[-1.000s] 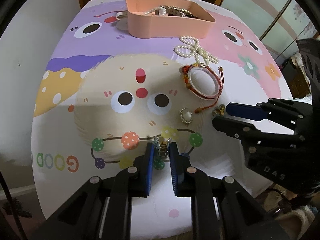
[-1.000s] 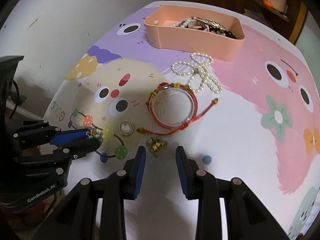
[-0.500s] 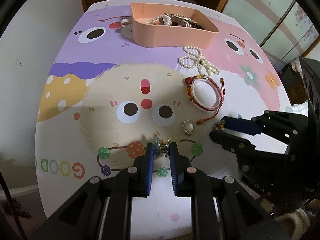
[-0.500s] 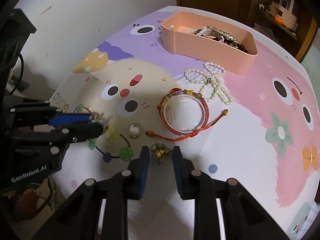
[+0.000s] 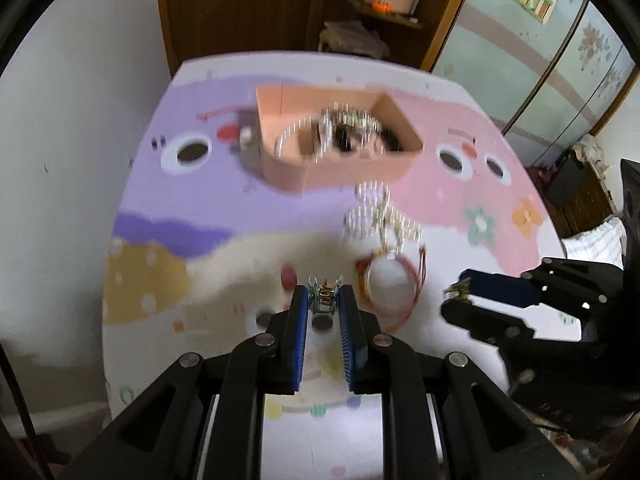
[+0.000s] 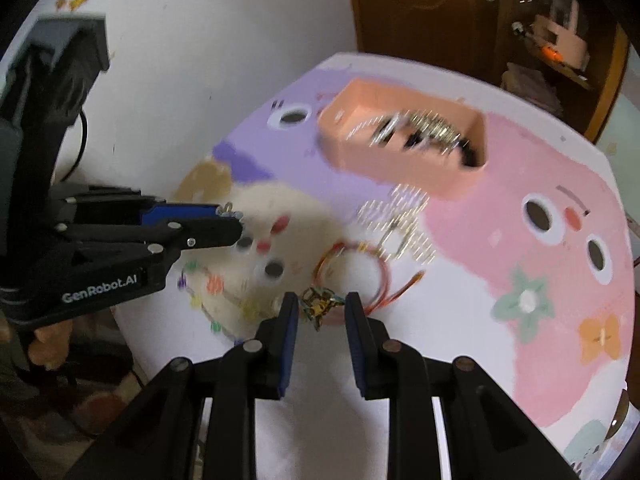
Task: Organize jewelry
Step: 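Lift the gold charms and carry both grippers toward the pink box, then open the left gripper over the pink box while the right releases its charm, then withdraw both grippers from the box toward the remaining loose jewelry, then grasp the round pearl ring with the left gripper while the right grasps the red string bracelet, then carry the pearl ring into the pink box with the left gripper while the right drops the red bracelet in, then open both grippers and withdraw them from the pink box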
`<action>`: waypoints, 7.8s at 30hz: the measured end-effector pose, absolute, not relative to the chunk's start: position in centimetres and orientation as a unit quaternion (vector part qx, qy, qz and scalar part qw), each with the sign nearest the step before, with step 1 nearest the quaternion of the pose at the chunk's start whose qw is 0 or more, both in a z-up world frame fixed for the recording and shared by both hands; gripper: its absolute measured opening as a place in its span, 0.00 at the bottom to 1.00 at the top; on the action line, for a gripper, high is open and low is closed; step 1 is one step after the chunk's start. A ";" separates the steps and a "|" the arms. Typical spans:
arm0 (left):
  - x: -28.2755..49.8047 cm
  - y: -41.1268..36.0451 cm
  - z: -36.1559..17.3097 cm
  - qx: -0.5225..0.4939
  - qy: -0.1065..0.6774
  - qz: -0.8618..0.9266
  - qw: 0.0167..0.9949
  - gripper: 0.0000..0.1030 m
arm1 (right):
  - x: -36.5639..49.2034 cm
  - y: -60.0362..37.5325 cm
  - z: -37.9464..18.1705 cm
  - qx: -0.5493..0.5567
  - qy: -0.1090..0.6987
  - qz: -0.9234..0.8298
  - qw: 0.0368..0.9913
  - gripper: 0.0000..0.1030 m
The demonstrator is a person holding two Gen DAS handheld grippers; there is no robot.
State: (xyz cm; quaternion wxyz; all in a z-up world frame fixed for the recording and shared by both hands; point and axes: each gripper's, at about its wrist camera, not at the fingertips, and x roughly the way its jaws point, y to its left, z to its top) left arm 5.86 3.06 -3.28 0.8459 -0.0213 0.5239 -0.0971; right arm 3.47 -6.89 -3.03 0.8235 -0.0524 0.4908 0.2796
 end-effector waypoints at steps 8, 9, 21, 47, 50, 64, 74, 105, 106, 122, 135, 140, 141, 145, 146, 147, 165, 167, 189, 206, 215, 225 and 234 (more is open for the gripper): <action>11.9 3.3 0.9 -0.022 0.484 -0.092 0.870 0.13 | 8.7 -10.1 1.6 0.003 0.451 0.243 0.859 0.23; 12.6 3.4 1.2 -0.021 0.481 -0.091 0.871 0.13 | 9.2 -10.2 1.9 0.006 0.450 0.242 0.860 0.23; 21.8 3.4 -0.9 -0.043 0.514 -0.082 0.853 0.13 | 18.1 -8.3 0.5 0.082 0.477 0.256 0.837 0.23; 26.2 4.5 -4.4 -0.033 0.558 -0.070 0.826 0.15 | 21.8 -3.7 -4.9 0.109 0.534 0.272 0.793 0.27; 25.9 4.5 -4.3 -0.035 0.556 -0.071 0.827 0.18 | 21.9 -4.1 -4.9 0.120 0.534 0.273 0.791 0.27; 22.5 3.8 -2.2 -0.011 0.531 -0.072 0.844 0.37 | 19.4 -5.7 -3.8 0.108 0.526 0.262 0.802 0.27; 19.5 2.8 -1.0 0.021 0.516 -0.071 0.853 0.40 | 17.5 -6.9 -3.3 0.101 0.525 0.248 0.808 0.27; 7.6 1.1 -4.8 0.056 0.558 -0.106 0.821 0.47 | 9.8 -11.1 -3.8 0.063 0.544 0.201 0.812 0.27; 7.4 1.0 -5.0 0.056 0.561 -0.108 0.819 0.47 | 9.6 -10.9 -4.0 0.060 0.546 0.202 0.811 0.27; 3.7 1.6 -9.1 0.037 0.603 -0.123 0.787 0.47 | 9.3 -6.3 -9.3 -0.021 0.583 0.212 0.784 0.27; 3.0 0.1 -10.2 0.045 0.612 -0.157 0.774 0.48 | 9.5 -5.1 -10.1 -0.079 0.577 0.202 0.787 0.06; 3.3 -0.4 -10.7 0.048 0.615 -0.155 0.771 0.48 | 9.7 -7.5 -10.2 -0.045 0.584 0.177 0.791 0.06; 3.4 -0.5 -10.8 0.048 0.615 -0.153 0.772 0.48 | 9.9 -7.6 -10.3 -0.038 0.585 0.175 0.791 0.06; 4.2 -1.1 -11.0 0.051 0.613 -0.147 0.774 0.48 | 9.7 -9.5 -10.4 -0.014 0.587 0.164 0.793 0.06; 4.4 -1.3 -11.1 0.054 0.614 -0.144 0.774 0.47 | 9.7 -9.8 -10.4 -0.011 0.588 0.162 0.793 0.06; 4.6 -1.5 -11.2 0.057 0.614 -0.142 0.774 0.46 | 9.6 -10.2 -10.5 -0.006 0.589 0.161 0.792 0.06; 5.8 -5.9 -11.5 0.130 0.625 -0.134 0.758 0.14 | 8.9 -12.4 -10.0 0.022 0.589 0.175 0.789 0.06; 5.8 -6.0 -11.4 0.131 0.625 -0.132 0.758 0.14 | 8.9 -12.4 -9.8 0.023 0.588 0.176 0.789 0.06; 13.5 -1.1 0.8 0.107 0.525 -0.092 0.839 0.14 | 13.2 -11.9 0.1 0.061 0.505 0.184 0.841 0.06; 24.4 0.2 -0.1 0.034 0.526 -0.072 0.847 0.14 | 21.5 -10.1 0.0 0.123 0.502 0.135 0.845 0.06; 27.0 1.1 -3.2 0.018 0.538 -0.073 0.840 0.14 | 23.0 -9.2 -3.5 0.135 0.527 0.123 0.830 0.06; 28.2 1.7 -5.5 0.017 0.548 -0.061 0.834 0.14 | 22.5 -7.2 -4.8 0.125 0.530 0.128 0.829 0.06; 27.5 1.6 -4.3 0.025 0.529 -0.059 0.846 0.51 | 20.8 -5.2 -3.8 0.088 0.513 0.146 0.841 0.16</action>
